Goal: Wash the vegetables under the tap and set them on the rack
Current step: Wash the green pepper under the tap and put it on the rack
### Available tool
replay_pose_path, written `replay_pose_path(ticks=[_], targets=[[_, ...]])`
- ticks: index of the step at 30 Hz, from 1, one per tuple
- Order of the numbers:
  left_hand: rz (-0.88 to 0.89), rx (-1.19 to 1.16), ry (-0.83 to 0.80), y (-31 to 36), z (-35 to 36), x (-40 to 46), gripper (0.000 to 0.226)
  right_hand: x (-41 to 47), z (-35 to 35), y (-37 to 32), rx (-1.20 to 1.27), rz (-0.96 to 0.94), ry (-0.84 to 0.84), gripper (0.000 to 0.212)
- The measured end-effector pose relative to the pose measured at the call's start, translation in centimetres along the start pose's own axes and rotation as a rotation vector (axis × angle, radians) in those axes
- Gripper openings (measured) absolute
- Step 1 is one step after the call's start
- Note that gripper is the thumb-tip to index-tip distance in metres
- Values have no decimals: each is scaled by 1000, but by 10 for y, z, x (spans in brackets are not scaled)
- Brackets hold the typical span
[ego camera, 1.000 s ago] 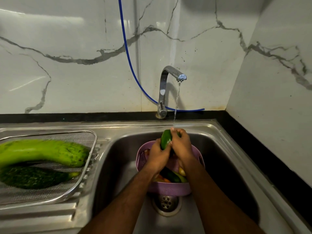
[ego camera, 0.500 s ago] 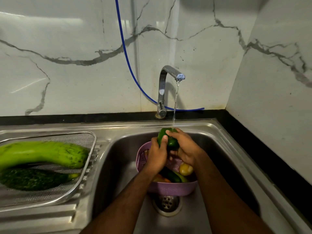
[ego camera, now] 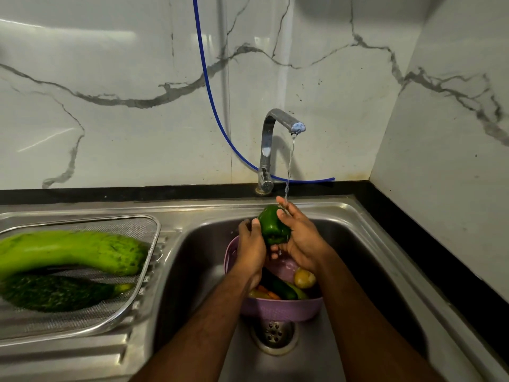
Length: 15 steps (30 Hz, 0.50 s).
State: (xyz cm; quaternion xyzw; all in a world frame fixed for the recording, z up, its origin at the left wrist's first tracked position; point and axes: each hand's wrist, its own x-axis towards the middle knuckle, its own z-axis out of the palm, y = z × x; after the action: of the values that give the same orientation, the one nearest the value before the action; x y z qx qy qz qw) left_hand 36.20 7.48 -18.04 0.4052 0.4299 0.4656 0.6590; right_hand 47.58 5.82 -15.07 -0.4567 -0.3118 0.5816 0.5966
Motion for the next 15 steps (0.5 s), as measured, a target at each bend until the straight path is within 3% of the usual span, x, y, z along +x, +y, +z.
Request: replay_pose_path(ticks=[6, 11, 15], targets=[[-80, 9, -115, 10, 6, -11, 57, 3, 8, 8, -290, -209, 131, 45], [-1, 168, -29, -1, 1, -2, 69, 8, 3, 14, -481, -214, 111, 48], [-5, 59, -50, 6, 4, -11, 39, 9, -10, 10, -356, -33, -21, 58]])
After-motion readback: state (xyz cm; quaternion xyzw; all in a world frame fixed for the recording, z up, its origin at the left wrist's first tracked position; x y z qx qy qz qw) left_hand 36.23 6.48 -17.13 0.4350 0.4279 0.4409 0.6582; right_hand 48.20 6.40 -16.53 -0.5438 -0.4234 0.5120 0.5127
